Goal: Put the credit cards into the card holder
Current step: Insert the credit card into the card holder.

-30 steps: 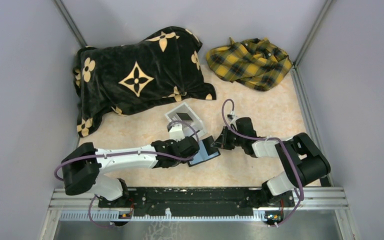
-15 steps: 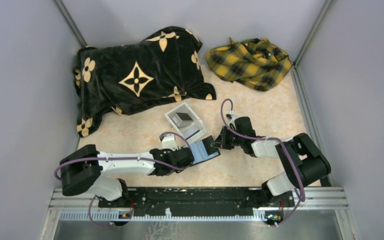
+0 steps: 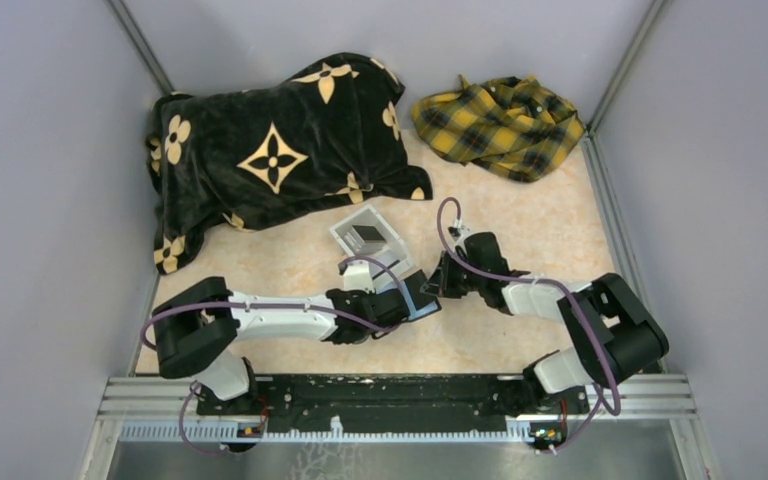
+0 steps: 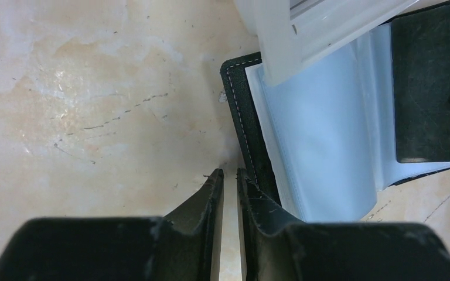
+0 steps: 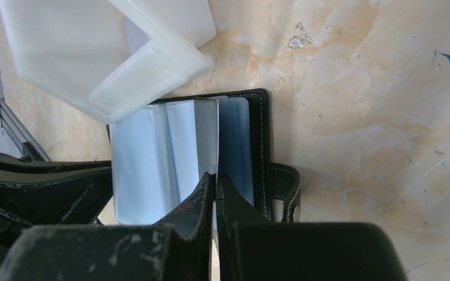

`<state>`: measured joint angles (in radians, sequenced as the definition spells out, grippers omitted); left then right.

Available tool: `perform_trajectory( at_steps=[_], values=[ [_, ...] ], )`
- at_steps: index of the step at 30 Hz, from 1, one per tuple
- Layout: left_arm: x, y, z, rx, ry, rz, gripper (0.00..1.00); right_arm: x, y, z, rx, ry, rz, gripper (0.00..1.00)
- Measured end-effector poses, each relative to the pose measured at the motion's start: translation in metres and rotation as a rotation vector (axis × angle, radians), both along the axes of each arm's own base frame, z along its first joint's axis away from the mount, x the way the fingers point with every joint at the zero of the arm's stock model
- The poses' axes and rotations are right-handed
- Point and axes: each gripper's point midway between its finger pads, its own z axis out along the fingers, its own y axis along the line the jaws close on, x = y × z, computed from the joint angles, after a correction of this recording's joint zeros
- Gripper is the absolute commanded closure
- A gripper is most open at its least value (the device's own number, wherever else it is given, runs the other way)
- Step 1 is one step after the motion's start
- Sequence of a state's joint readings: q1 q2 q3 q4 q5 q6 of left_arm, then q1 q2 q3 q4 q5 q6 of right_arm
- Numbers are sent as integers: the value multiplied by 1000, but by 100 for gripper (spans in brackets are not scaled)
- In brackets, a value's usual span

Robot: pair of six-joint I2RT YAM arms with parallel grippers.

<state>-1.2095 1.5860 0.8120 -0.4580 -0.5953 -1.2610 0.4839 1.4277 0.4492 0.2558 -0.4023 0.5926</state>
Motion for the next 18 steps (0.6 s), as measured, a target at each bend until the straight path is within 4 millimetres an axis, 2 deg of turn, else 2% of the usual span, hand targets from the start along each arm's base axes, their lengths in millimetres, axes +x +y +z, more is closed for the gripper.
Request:
perform_trajectory(
  at_steps=[8, 18],
  values=[
    [3, -4, -1, 42, 2, -15, 80, -3, 1, 10, -11, -37, 14, 100],
    [2, -3, -1, 27, -2, -12, 80, -9, -3, 11, -31, -25, 16, 100]
  ],
)
